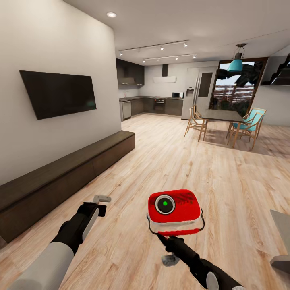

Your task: Turn on the radio receiver that's on the table in the living room.

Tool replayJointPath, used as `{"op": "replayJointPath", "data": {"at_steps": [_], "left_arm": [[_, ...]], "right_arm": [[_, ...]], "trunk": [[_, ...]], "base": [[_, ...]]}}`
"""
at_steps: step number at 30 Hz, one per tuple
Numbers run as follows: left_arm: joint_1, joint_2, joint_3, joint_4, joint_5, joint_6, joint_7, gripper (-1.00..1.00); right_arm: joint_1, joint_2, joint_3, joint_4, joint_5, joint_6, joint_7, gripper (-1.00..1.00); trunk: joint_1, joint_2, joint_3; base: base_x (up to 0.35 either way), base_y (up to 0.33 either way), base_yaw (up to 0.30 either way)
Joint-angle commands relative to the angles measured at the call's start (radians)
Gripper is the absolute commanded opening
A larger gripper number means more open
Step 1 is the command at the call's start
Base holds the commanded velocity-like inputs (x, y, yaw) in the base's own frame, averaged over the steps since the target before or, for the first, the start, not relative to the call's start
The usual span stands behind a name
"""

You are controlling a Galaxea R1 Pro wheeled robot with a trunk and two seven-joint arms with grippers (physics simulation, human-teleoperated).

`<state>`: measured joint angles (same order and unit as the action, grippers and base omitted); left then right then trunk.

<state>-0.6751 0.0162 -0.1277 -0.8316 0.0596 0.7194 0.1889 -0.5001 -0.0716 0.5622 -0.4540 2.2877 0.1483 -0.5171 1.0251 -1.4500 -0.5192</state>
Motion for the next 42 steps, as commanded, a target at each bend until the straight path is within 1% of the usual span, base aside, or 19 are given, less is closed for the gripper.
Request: {"op": "replayJointPath", "data": {"at_steps": [1,2,3,4,5,6,7,11,15,18,19,23,25,26,27,30,33,39,42], "left_arm": [[0.000,0.001,0.000,0.000,0.000,-0.005,-0.002,-1.00],[0.001,0.002,0.000,0.003,0.000,-0.013,-0.004,-1.00],[0.001,0.002,0.000,0.014,0.001,-0.029,-0.005,-1.00],[0.001,0.002,0.000,0.018,0.001,-0.034,-0.005,-1.00],[0.002,0.001,0.000,0.027,0.001,-0.052,-0.006,-1.00],[0.002,0.001,0.000,0.031,0.002,-0.061,-0.007,-1.00],[0.002,0.000,0.000,0.036,0.002,-0.069,-0.007,-1.00],[0.002,-0.003,0.000,0.042,0.003,-0.077,-0.008,-1.00],[0.003,-0.003,0.001,0.043,0.003,-0.079,-0.008,-1.00],[0.003,-0.003,0.002,0.043,0.003,-0.093,-0.008,-1.00],[0.003,-0.004,0.002,0.051,0.009,-0.108,-0.010,-1.00],[0.003,0.003,0.002,0.078,0.070,-0.154,-0.012,-1.00],[0.003,0.005,0.002,0.118,0.105,-0.206,-0.014,-1.00],[0.003,0.003,0.001,0.148,0.118,-0.261,-0.015,-1.00],[0.003,0.001,0.001,0.160,0.121,-0.284,-0.015,-1.00],[0.003,-0.001,0.001,0.189,0.126,-0.321,-0.015,-1.00],[0.003,-0.006,0.000,0.228,0.128,-0.330,-0.016,-1.00],[0.003,-0.047,-0.001,0.250,0.128,-0.333,-0.016,-1.00],[0.003,-0.061,-0.002,0.251,0.128,-0.333,-0.016,-1.00]], "right_arm": [[0.000,0.002,-0.067,-0.003,-0.005,-0.026,0.002,-1.00],[0.000,0.004,-0.133,-0.006,-0.018,-0.057,0.003,-1.00],[0.000,0.007,-0.236,-0.009,-0.057,-0.100,0.000,-1.00],[0.000,0.008,-0.266,-0.010,-0.076,-0.110,-0.001,-1.00],[0.000,0.009,-0.337,-0.012,-0.158,-0.137,-0.005,-1.00],[0.000,0.009,-0.366,-0.014,-0.218,-0.153,-0.006,-1.00],[0.000,0.010,-0.390,-0.015,-0.317,-0.181,-0.008,-1.00],[0.000,0.009,-0.412,-0.038,-0.581,-0.231,-0.009,-1.00],[0.000,0.006,-0.416,-0.129,-0.789,-0.249,-0.005,-1.00],[0.000,0.004,-0.418,-0.182,-1.036,-0.272,0.005,-1.00],[-0.004,0.004,-0.418,-0.198,-1.214,-0.277,0.030,-1.00],[-0.006,-0.003,-0.420,-0.286,-1.545,-0.287,0.241,-1.00],[-0.006,-0.023,-0.451,-0.340,-1.724,-0.289,0.447,-1.00],[-0.007,-0.036,-0.491,-0.358,-1.857,-0.289,0.619,-1.00],[-0.007,-0.040,-0.512,-0.362,-1.915,-0.289,0.700,-1.00],[-0.007,-0.050,-0.575,-0.368,-2.038,-0.287,0.953,-1.00],[-0.007,-0.054,-0.600,-0.367,-2.073,-0.285,1.160,-1.00],[-0.010,-0.064,-0.678,-0.376,-2.126,-0.279,1.439,-1.00],[-0.011,-0.084,-0.695,-0.380,-2.135,-0.277,1.502,-1.00]], "trunk": [[0.000,0.000,0.000],[0.000,0.000,0.000],[0.000,0.000,0.000],[0.000,0.000,0.000],[0.000,0.000,0.000],[0.000,0.000,0.000],[0.000,0.000,0.000],[0.000,0.000,0.000],[0.000,0.000,0.000],[0.000,0.000,0.000],[0.000,0.000,0.000],[0.000,0.000,0.000],[0.000,0.000,0.000],[0.000,0.000,0.000],[0.000,0.000,0.000],[0.000,0.000,0.000],[0.000,0.000,0.000],[0.000,0.000,0.000],[0.000,0.000,0.000]], "base": [[0.000,0.000,0.000],[0.000,0.000,0.000],[0.000,0.000,0.000],[0.000,0.000,0.000],[0.000,0.000,0.000],[0.000,0.000,0.000],[0.000,0.000,0.000],[0.000,0.000,0.000],[0.000,0.000,0.000],[0.000,0.000,0.000],[0.000,0.000,0.000],[0.000,0.000,0.000],[0.000,0.000,0.000],[0.000,0.000,0.000],[0.000,0.000,0.000],[0.000,0.000,0.000],[0.000,0.000,0.000],[0.000,0.000,0.000],[0.000,0.000,0.000]]}}
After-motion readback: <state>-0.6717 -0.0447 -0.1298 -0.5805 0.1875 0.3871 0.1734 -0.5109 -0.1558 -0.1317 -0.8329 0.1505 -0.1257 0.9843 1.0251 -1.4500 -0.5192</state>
